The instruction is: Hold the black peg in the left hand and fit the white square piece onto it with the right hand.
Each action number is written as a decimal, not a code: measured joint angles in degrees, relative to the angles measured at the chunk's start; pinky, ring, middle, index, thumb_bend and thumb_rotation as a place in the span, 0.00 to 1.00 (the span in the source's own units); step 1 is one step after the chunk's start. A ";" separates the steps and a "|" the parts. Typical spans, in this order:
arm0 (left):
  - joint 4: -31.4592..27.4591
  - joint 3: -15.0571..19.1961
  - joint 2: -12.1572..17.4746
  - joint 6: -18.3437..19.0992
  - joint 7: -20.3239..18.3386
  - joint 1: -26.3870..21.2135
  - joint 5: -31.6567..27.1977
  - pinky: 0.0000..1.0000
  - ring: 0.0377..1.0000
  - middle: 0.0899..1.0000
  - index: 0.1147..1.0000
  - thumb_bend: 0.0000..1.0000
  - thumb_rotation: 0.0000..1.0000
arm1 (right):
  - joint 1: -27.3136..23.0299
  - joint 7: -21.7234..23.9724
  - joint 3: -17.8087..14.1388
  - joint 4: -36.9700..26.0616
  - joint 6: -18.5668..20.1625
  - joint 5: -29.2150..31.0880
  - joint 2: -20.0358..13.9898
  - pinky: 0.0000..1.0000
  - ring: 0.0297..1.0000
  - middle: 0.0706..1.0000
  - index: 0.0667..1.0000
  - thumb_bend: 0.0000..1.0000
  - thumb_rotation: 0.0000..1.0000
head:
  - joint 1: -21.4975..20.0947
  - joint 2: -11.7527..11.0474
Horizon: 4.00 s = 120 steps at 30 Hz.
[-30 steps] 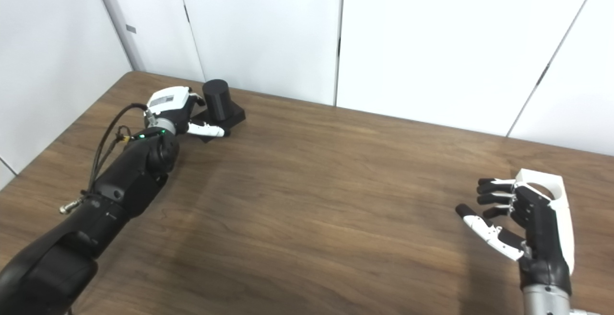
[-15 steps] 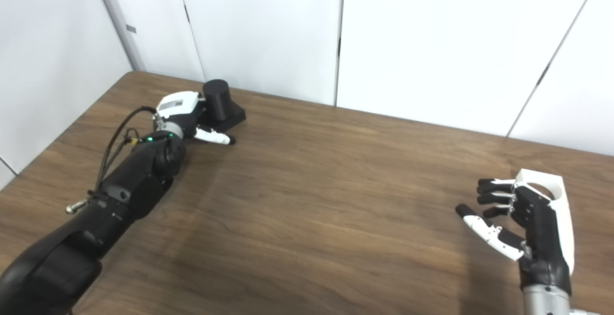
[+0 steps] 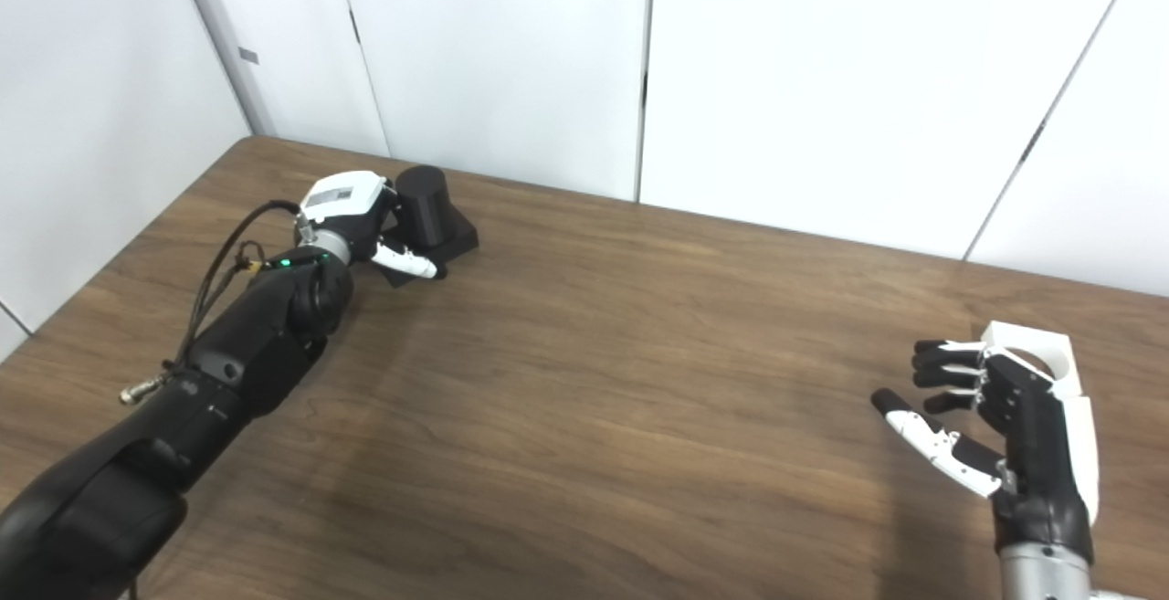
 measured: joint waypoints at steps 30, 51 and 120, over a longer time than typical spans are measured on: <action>-5.90 0.89 1.18 -25.42 -4.74 5.53 -12.10 0.95 1.00 0.92 0.42 0.52 0.07 | -0.15 0.00 0.17 0.11 -0.08 -0.82 -0.28 0.42 0.53 0.62 0.45 0.50 0.11 | -0.35 0.53; -8.68 -2.91 -5.28 -35.10 -8.82 6.75 -13.73 0.91 1.00 0.93 0.42 0.52 0.07 | -0.27 -0.12 0.25 0.34 -1.11 -0.89 -0.27 0.43 0.55 0.63 0.45 0.50 0.11 | -1.76 1.14; -6.59 -17.61 -2.96 -49.67 -2.73 3.57 -11.52 0.88 0.93 0.90 0.42 0.52 0.06 | -25.58 17.62 7.85 12.25 6.87 -16.48 -28.63 0.60 0.73 0.78 0.72 0.69 0.02 | -39.55 -3.69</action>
